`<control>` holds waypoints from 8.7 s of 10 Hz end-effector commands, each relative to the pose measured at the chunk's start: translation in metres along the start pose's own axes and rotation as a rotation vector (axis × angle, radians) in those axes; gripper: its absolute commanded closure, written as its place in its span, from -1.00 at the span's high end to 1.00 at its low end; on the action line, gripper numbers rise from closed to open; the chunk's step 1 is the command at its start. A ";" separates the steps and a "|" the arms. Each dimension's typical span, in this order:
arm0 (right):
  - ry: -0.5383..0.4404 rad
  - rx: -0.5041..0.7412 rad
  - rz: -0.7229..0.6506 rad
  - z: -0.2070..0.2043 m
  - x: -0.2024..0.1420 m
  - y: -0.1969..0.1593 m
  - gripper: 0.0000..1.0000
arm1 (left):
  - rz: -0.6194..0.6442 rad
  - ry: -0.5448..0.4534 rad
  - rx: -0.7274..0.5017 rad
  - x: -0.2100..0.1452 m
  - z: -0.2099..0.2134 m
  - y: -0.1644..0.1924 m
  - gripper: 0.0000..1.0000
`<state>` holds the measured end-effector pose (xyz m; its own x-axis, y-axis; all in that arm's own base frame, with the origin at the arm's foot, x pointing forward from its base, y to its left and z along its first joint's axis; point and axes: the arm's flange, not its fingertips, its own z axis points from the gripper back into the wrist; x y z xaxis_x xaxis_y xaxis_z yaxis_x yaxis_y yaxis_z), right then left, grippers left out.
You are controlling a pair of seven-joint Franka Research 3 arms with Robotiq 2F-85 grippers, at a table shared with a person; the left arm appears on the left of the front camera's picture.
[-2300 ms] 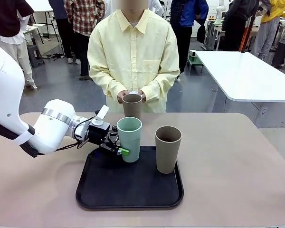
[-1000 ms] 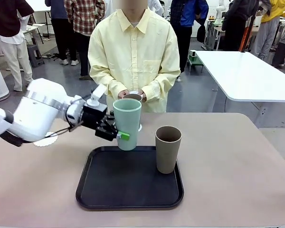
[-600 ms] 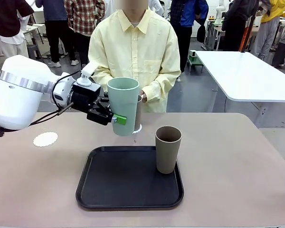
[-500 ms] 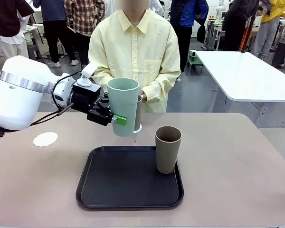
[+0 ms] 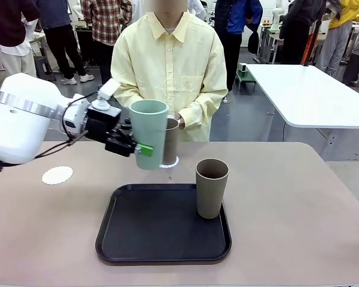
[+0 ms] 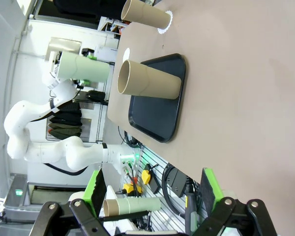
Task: Place coasters on the table and set cups on them.
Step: Take one Reusable plastic cup from the Flat Tray and place it on a coaster set by the human.
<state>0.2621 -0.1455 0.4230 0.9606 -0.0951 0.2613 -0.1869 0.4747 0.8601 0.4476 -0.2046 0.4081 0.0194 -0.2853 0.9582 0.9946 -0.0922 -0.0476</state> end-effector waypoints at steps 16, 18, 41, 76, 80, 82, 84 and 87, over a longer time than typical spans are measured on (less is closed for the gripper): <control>-0.011 0.018 0.011 0.000 0.002 -0.001 1.00 | 0.082 -0.128 0.449 -0.110 0.330 -0.005 0.69; -0.011 0.018 0.011 0.000 0.002 -0.001 1.00 | 0.082 -0.128 0.449 -0.110 0.330 -0.005 0.69; -0.011 0.018 0.011 0.000 0.002 -0.001 1.00 | 0.009 -0.049 0.255 -0.238 0.280 0.068 0.69; -0.011 0.018 0.011 0.000 0.002 -0.001 1.00 | 0.242 0.825 0.529 0.000 0.312 -0.099 1.00; -0.011 0.018 0.011 0.000 0.002 -0.001 1.00 | 0.253 0.909 0.592 0.036 0.264 -0.111 1.00; -0.011 0.018 0.011 0.000 0.002 -0.001 1.00 | 0.230 0.872 0.567 0.029 0.287 -0.108 1.00; -0.011 0.018 0.011 0.000 0.002 -0.001 1.00 | 0.230 0.872 0.567 0.029 0.287 -0.108 1.00; -0.011 0.018 0.011 0.000 0.002 -0.001 1.00 | 0.230 0.872 0.567 0.029 0.287 -0.108 1.00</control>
<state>0.2621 -0.1455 0.4231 0.9607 -0.0950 0.2609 -0.1866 0.4749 0.8600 0.3662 0.0701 0.5215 0.3653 -0.8335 0.4145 0.8810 0.4534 0.1354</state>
